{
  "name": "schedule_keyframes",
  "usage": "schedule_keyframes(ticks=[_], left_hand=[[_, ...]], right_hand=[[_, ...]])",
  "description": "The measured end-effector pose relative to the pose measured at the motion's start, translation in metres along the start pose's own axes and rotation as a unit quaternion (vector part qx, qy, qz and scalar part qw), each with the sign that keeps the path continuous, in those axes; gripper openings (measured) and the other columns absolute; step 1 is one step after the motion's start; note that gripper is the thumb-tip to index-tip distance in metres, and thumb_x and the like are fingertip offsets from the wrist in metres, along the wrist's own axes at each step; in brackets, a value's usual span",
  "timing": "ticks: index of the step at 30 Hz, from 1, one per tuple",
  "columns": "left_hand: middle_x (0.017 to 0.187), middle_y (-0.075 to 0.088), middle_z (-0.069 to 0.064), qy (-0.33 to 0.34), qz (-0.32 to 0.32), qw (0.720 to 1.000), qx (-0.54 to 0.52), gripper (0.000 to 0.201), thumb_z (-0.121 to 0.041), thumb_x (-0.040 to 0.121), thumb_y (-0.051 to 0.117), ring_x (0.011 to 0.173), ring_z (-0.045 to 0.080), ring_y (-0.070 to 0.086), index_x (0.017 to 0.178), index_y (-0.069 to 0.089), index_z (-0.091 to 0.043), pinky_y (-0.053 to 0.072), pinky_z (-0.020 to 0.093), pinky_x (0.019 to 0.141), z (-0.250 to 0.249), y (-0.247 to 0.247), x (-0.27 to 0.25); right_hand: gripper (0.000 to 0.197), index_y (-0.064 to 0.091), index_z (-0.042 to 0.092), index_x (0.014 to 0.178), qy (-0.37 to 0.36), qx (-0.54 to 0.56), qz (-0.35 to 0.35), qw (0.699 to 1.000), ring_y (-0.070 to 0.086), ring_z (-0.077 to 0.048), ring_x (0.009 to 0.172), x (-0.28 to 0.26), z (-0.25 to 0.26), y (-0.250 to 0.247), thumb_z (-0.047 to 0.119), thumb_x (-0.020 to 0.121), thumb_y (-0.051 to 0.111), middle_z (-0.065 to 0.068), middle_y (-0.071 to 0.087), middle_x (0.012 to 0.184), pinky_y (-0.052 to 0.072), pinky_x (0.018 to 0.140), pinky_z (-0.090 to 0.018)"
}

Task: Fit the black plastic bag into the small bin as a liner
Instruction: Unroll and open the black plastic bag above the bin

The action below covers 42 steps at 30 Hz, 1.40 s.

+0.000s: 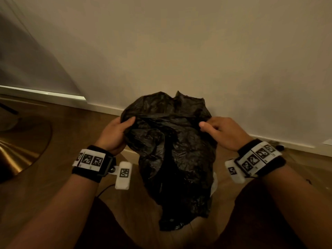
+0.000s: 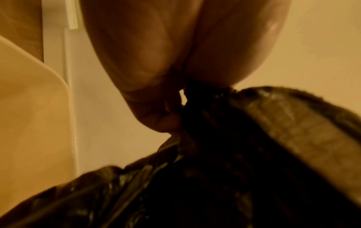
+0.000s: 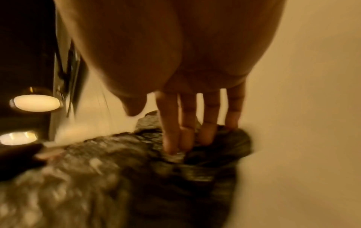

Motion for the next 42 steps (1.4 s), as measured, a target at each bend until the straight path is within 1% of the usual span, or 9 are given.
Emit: schedule_keyframes(ticks=[3,11,15,22,26,29,31,37,42], left_hand=[[0.114,0.072,0.01,0.019,-0.003,1.0,0.016,0.026,-0.021,0.087,0.061,0.103,0.023,0.07,0.11,0.069,-0.011,0.058,0.028,0.079,-0.01,-0.008,-0.011],[0.113,0.073,0.004,0.067,0.124,0.959,0.245,0.039,-0.01,0.078,0.078,0.106,0.019,0.068,0.115,0.068,-0.009,0.055,0.033,0.09,0.013,0.062,-0.027],[0.125,0.066,0.015,-0.044,0.116,0.991,0.056,0.037,-0.024,0.094,0.056,0.115,0.028,0.064,0.124,0.062,-0.003,0.051,0.039,0.099,0.035,0.074,-0.029],[0.128,0.064,0.016,-0.03,-0.03,0.989,-0.141,0.039,-0.013,0.087,0.046,0.11,0.028,0.066,0.118,0.068,-0.004,0.051,0.039,0.097,0.007,0.002,-0.017],[0.11,0.072,0.011,-0.001,-0.014,0.99,-0.142,0.04,-0.018,0.095,0.035,0.098,0.024,0.07,0.109,0.071,-0.006,0.058,0.033,0.083,-0.02,-0.027,-0.026],[0.112,0.071,0.013,-0.034,0.032,0.997,-0.059,0.032,-0.029,0.089,0.055,0.1,0.025,0.07,0.106,0.073,-0.009,0.057,0.035,0.086,-0.02,-0.032,-0.035],[0.124,0.065,0.021,-0.075,0.037,0.996,0.018,0.045,-0.028,0.082,0.069,0.106,0.028,0.068,0.119,0.064,-0.004,0.057,0.036,0.089,-0.005,-0.035,-0.035],[0.124,0.066,0.018,-0.118,-0.062,0.991,0.026,0.035,-0.015,0.096,0.049,0.111,0.033,0.066,0.128,0.058,-0.004,0.052,0.044,0.093,0.02,-0.034,-0.027],[0.136,0.057,0.021,-0.073,-0.068,0.994,-0.047,0.048,-0.031,0.094,0.053,0.115,0.033,0.063,0.134,0.053,-0.004,0.053,0.046,0.095,0.009,-0.023,-0.023]], right_hand=[[0.105,0.073,0.007,0.074,0.032,-0.11,0.051,0.992,0.063,-0.025,0.066,-0.004,-0.03,-0.002,0.09,0.076,0.01,-0.012,0.069,0.073,0.051,0.066,-0.042],[0.059,0.072,0.017,0.092,0.144,0.301,0.124,0.935,0.074,-0.022,0.066,0.001,0.074,0.041,0.071,0.085,0.049,-0.005,0.076,0.084,0.059,0.067,-0.037],[0.024,0.071,0.011,0.101,0.074,0.323,0.079,0.94,0.072,-0.021,0.078,0.018,0.085,0.066,0.033,0.092,0.066,-0.012,0.075,0.093,0.059,0.074,-0.041],[0.018,0.066,0.025,0.092,0.1,0.155,0.072,0.98,0.067,-0.014,0.084,0.007,0.012,0.057,0.009,0.085,0.063,0.003,0.07,0.091,0.052,0.074,-0.029],[0.016,0.066,0.009,0.1,0.176,-0.021,0.016,0.984,0.066,-0.034,0.089,0.0,-0.061,0.018,0.012,0.085,0.06,-0.017,0.07,0.098,0.043,0.07,-0.031],[0.012,0.068,0.004,0.096,0.205,0.08,-0.042,0.975,0.07,-0.029,0.079,-0.007,-0.076,-0.015,0.009,0.088,0.06,-0.015,0.073,0.091,0.056,0.07,-0.038],[0.019,0.069,-0.001,0.101,0.24,0.253,-0.091,0.933,0.071,-0.021,0.073,-0.012,-0.076,-0.026,0.004,0.092,0.054,-0.017,0.073,0.093,0.057,0.07,-0.038],[0.058,0.045,-0.001,0.143,0.237,0.745,-0.016,0.624,0.057,-0.034,0.121,-0.004,-0.017,-0.005,0.012,0.089,0.025,-0.018,0.056,0.139,0.053,0.097,-0.042],[0.052,0.054,0.007,0.137,0.169,0.719,0.077,0.67,0.058,-0.029,0.125,0.0,0.035,0.011,0.04,0.098,0.044,-0.015,0.06,0.136,0.048,0.105,-0.039]])
Point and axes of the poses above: each hand's wrist, its own x-axis towards the middle knuckle, its own y-axis out of the palm, z = x × y, the point moved 9 cm from there along x, towards the middle knuckle
